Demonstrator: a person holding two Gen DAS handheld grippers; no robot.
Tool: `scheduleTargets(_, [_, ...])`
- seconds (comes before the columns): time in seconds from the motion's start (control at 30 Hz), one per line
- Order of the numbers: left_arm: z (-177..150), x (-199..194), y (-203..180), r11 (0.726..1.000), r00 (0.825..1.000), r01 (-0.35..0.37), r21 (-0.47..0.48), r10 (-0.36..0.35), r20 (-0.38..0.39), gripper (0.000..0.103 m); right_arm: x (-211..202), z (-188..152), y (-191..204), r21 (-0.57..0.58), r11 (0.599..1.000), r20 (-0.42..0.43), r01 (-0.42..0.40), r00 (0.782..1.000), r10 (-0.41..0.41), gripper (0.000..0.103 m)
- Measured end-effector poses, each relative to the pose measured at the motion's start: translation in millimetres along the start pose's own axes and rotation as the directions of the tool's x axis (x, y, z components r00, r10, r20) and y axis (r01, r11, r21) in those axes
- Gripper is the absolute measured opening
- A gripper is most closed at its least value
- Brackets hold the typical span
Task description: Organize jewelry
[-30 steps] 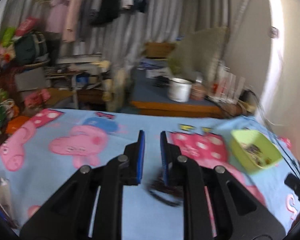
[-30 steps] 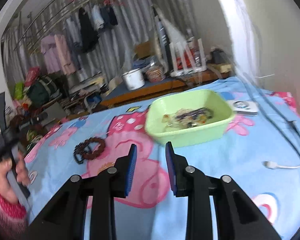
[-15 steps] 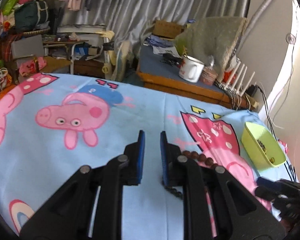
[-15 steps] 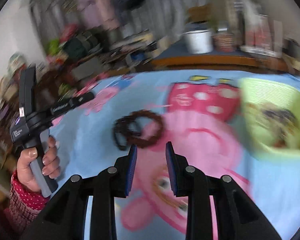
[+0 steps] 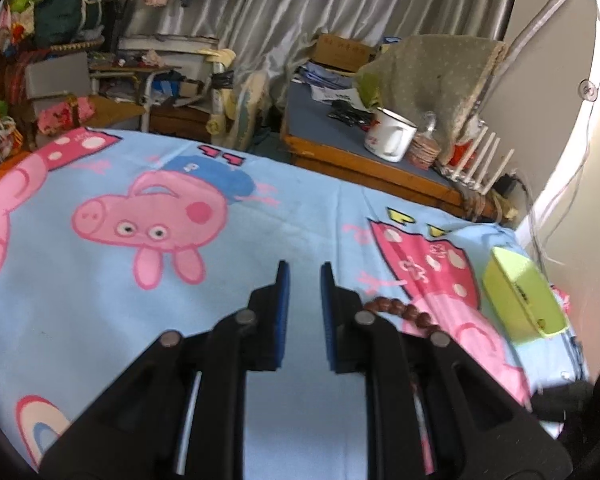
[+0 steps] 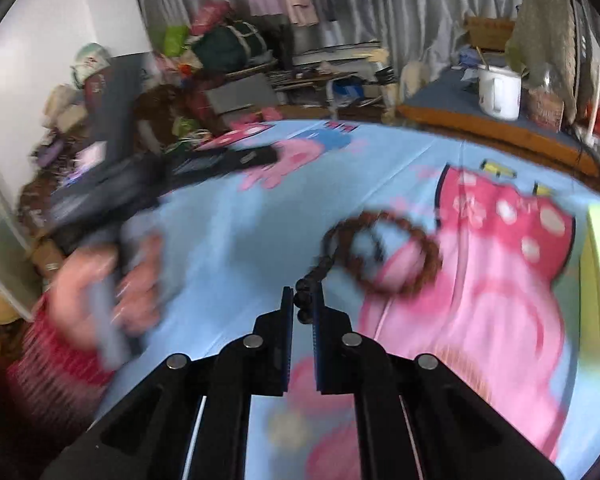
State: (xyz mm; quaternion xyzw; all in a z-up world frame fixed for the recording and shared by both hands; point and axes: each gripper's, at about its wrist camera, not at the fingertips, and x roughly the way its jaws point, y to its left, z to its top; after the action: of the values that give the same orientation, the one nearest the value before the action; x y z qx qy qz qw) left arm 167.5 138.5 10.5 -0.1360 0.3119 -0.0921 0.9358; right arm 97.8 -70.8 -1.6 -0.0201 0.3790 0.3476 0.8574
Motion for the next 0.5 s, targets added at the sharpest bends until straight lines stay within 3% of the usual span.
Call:
scheduleTargets(0.1, [-2.9, 4.8, -8.3, 0.999, 0.998, 0.045, 0.020, -0.045, -0.032, 0.014, -21.7, -35.0, 0.8, 0.052, 0.998, -0.032, -0.033, 0.999, 0.035, 0.000])
scheduleTargets(0.17, [-6.7, 11.4, -15.9, 0.995, 0.993, 0.092, 0.038, -0.089, -0.078, 0.018, -32.7, -55.6, -8.4, 0.122, 0.992, -0.034, -0.011, 0.999, 0.015, 0.000])
scheduleTargets(0.2, [-10.5, 17.1, -21.5, 0.993, 0.989, 0.106, 0.052, -0.099, -0.112, 0.033, -37.6, -62.9, -13.5, 0.155, 0.988, -0.028, 0.006, 1.000, -0.002, 0.000])
scheduleTargets(0.27, [-17.2, 25.4, -29.2, 0.991, 0.984, 0.110, 0.081, -0.098, -0.147, 0.047, -49.5, -79.1, -25.8, 0.236, 0.971, -0.009, 0.031, 1.000, -0.030, 0.000])
scheduleTargets(0.4, [-29.9, 45.8, -39.0, 0.989, 0.974, 0.098, 0.109, -0.072, -0.215, 0.046, -63.9, -90.9, -34.6, 0.277, 0.956, 0.017, 0.093, 0.995, -0.102, 0.000])
scheduleTargets(0.5, [-34.3, 56.4, -37.2, 0.990, 0.964, 0.106, 0.090, -0.081, -0.254, 0.046, -72.7, -80.5, -43.0, 0.273, 0.955, 0.052, 0.115, 0.990, -0.134, 0.000])
